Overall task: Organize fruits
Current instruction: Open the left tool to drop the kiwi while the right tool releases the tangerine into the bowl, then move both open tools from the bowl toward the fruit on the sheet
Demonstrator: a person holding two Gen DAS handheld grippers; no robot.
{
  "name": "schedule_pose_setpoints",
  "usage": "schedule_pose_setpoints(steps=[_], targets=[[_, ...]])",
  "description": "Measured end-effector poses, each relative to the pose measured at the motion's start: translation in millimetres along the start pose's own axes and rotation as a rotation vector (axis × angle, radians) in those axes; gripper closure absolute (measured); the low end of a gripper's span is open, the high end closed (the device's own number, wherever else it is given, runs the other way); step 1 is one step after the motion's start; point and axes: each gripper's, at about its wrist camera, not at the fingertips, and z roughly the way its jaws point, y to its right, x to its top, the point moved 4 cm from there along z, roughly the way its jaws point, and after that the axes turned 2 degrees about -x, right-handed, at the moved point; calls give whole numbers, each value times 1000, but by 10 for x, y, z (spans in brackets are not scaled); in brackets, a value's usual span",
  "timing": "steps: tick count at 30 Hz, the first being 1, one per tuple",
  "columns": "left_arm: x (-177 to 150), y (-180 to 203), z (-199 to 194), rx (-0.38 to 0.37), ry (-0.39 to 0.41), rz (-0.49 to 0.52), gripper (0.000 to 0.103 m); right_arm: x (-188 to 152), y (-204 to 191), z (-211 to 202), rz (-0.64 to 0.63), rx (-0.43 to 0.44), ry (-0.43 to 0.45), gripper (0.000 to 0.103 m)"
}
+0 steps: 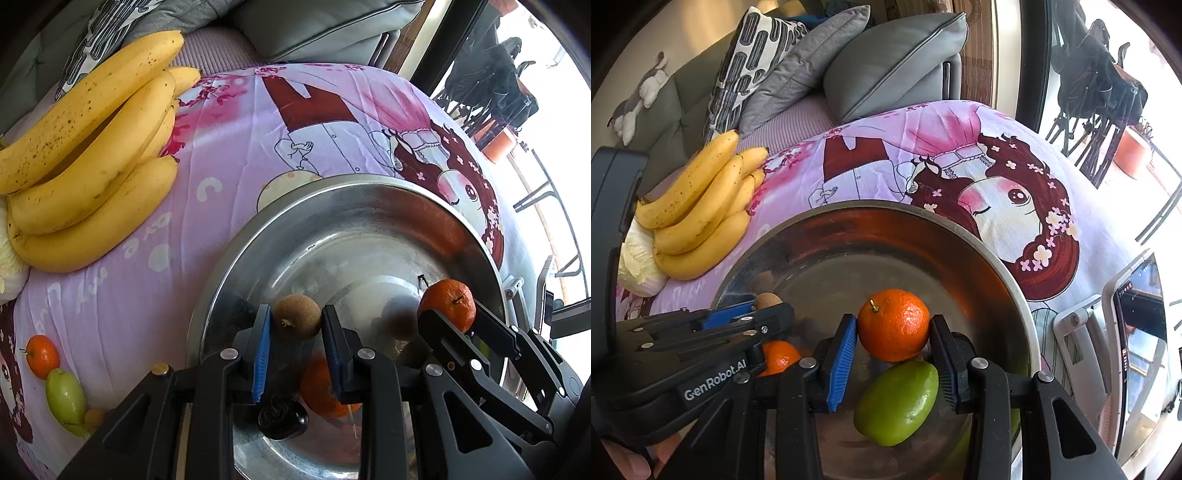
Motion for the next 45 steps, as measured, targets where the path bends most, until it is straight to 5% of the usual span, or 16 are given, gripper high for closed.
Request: schedule_pose_setpoints(steps=[15, 17, 27, 45], targets=[[-111, -54, -291, -47, 29, -19, 72, 16, -12, -31, -6, -8, 8, 59], [-125, -74, -385, -48, 50, -25, 63, 22, -17, -45, -7, -7, 11, 57], [-297, -397, -675, 6, 103, -83, 57, 32, -32, -90, -16, -9, 21, 49], [-682, -916, -581, 55, 57, -202, 55, -39, -265, -288, -120, -52, 11, 49]])
